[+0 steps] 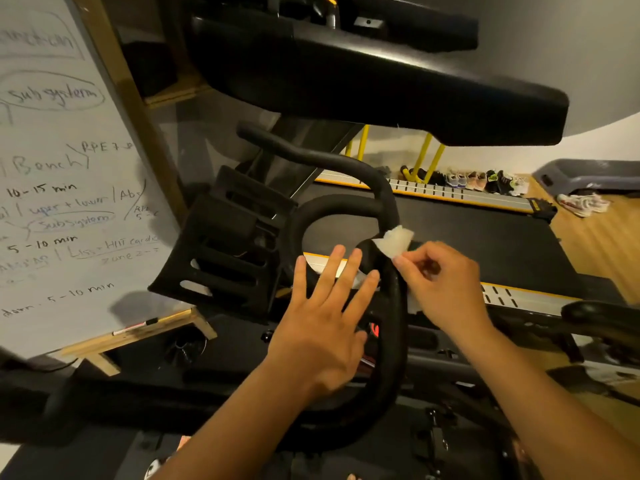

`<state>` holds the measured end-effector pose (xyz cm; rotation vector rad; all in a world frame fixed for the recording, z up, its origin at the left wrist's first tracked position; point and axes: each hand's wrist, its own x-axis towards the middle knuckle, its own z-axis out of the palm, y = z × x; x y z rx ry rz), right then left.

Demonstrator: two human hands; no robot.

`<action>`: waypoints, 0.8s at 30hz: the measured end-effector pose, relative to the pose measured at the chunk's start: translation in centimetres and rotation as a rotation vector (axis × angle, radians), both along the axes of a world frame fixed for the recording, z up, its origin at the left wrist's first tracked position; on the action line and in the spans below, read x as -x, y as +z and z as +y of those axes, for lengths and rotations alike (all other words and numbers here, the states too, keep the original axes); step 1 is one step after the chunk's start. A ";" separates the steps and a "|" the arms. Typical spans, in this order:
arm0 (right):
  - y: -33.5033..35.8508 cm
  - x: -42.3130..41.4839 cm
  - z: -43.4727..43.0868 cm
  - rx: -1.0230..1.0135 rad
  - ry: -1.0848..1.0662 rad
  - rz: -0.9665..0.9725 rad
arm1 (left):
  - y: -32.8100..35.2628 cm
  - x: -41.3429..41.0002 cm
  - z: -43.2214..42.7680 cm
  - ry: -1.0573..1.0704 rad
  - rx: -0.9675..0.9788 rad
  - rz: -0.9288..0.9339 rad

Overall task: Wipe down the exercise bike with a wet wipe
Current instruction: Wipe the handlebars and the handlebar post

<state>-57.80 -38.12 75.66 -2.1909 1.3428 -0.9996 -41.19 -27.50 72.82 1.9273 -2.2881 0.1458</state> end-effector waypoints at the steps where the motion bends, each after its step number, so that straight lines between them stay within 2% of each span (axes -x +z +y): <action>1: -0.1 0.3 0.9 -0.033 0.003 -0.018 | 0.0 0.0 0.0 0.005 0.004 0.004; 5: 0.3 -0.9 0.4 -0.073 0.024 0.004 | -0.2 -0.1 0.0 0.010 -0.017 0.020; 11: 1.8 -4.6 -6.8 -0.001 -0.062 0.254 | 1.4 0.5 0.1 0.029 -0.068 -0.114; 13: 1.4 -4.4 -6.7 0.021 -0.018 0.295 | 1.7 0.7 0.2 0.015 -0.061 -0.119; 16: 1.1 -2.9 -4.2 0.060 0.018 0.260 | 1.6 0.3 0.4 -0.003 -0.028 -0.082; 21: -0.2 0.8 2.7 0.170 0.261 0.293 | 1.1 0.0 0.7 -0.033 0.001 -0.021; 24: 0.7 1.1 1.3 0.189 0.361 0.367 | 1.2 0.0 0.6 -0.034 0.009 0.022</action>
